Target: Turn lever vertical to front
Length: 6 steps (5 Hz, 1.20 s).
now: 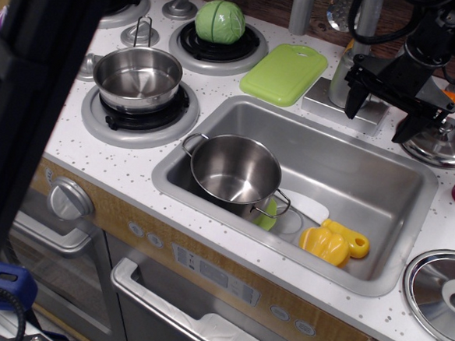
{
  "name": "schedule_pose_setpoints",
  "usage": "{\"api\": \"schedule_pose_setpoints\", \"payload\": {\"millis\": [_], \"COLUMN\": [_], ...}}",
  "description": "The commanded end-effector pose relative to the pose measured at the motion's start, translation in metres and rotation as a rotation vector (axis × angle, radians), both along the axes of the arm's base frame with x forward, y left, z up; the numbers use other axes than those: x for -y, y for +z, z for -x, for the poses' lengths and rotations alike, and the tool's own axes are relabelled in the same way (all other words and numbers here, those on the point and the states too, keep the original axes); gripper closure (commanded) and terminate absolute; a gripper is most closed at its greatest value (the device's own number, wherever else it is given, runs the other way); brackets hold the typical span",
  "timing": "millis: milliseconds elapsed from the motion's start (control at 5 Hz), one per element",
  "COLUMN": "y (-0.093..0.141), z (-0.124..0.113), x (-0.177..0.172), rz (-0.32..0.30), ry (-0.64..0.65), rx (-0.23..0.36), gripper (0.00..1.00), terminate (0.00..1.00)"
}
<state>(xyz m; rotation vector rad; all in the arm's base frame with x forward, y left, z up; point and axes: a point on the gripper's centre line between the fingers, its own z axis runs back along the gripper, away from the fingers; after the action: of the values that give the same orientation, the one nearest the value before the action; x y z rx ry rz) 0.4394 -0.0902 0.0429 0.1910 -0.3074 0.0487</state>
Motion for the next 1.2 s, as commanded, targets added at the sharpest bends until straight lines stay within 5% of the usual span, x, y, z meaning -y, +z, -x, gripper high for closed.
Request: {"api": "schedule_pose_setpoints", "payload": {"millis": [0,1000], "y": [0.059,0.075], "z": [-0.013,-0.063], "x": [0.007,-0.008], "rz": [0.001,0.033], "ry": [0.014,-0.021], "rx": [0.207,0.277], "gripper": [0.00,0.00], "terminate": [0.00,0.00]}}
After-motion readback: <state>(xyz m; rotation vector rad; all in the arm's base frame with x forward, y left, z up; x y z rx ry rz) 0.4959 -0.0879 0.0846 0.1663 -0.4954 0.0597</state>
